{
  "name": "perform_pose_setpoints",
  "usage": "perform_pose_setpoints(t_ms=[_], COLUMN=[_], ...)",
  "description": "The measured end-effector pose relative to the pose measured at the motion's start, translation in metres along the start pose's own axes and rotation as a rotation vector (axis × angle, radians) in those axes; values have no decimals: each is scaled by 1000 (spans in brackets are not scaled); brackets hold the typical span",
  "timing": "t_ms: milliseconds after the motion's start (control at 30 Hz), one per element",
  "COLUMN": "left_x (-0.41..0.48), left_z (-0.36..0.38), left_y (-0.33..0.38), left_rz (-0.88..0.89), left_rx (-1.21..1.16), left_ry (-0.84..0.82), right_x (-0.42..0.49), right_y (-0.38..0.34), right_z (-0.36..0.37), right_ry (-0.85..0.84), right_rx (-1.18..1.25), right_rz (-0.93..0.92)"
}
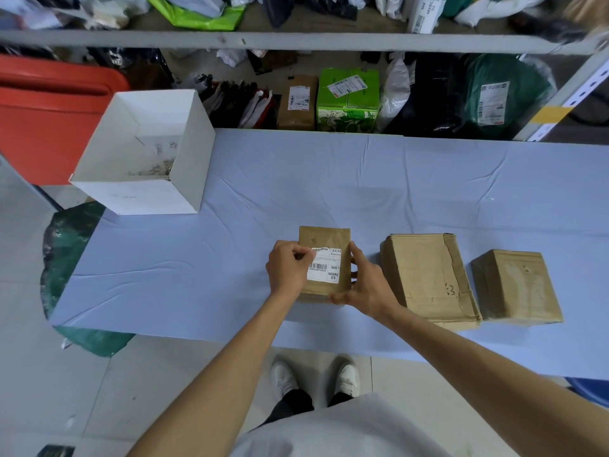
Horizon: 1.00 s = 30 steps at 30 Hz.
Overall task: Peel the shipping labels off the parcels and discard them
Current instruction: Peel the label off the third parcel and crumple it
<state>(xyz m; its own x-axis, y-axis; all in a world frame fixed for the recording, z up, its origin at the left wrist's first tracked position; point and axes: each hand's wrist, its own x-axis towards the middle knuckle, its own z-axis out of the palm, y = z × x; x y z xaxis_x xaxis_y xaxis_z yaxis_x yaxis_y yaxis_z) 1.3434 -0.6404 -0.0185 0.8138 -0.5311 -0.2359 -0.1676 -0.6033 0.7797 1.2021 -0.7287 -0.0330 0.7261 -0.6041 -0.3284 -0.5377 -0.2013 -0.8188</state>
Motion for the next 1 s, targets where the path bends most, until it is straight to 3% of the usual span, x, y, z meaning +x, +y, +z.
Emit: perform_pose_setpoints(t_ms=[1000], left_x=[3], left_z=[0], left_y=[-9], left_rz=[-15], left_rx=[-72], left_ry=[-45], right_x=[-1], right_y=[-18], right_z=[-3], right_ry=[-38], right_rx=[-78], right_rz=[87])
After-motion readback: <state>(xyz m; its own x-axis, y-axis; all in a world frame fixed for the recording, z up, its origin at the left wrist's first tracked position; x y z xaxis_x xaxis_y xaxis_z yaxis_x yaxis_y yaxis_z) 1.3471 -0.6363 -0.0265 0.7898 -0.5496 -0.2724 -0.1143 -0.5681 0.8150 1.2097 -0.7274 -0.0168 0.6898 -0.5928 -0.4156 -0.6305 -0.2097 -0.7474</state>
